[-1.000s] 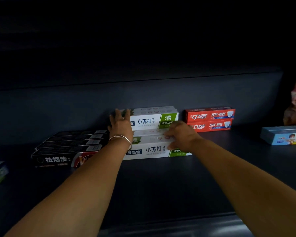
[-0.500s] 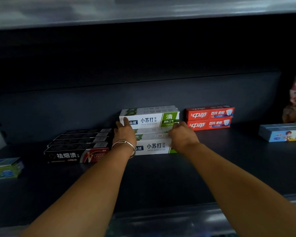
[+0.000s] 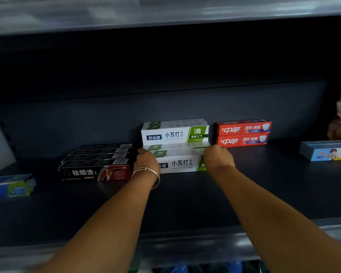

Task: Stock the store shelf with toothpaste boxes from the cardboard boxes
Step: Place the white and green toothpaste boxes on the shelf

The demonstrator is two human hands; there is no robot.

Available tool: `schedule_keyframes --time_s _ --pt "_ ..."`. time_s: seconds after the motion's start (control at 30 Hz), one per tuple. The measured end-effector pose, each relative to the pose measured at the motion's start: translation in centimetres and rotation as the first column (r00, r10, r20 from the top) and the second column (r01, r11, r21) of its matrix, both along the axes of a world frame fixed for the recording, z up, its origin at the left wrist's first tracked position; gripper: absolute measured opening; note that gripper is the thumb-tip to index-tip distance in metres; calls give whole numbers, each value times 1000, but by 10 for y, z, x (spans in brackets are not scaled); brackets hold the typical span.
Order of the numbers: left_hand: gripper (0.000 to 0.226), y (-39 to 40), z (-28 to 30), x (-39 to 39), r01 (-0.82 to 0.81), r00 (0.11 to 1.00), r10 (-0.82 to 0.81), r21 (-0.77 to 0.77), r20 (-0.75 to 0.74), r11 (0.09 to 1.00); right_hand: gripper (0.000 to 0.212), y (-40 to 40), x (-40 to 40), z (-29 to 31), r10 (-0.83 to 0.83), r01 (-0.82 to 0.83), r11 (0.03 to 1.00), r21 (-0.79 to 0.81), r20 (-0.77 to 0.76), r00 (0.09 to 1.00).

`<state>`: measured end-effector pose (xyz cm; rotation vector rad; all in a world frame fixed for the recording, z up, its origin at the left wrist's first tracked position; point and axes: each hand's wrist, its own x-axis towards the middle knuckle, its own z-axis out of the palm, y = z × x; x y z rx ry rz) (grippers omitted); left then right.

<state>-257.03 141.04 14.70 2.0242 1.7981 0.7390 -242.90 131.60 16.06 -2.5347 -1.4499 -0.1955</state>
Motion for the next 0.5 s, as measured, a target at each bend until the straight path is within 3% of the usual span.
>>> schedule_keyframes --time_s 0.5 --pt "37 1 2 -2 12 1000 -12 -21 -9 1000 29 5 -2 0 11 -11 1000 -2 24 1000"
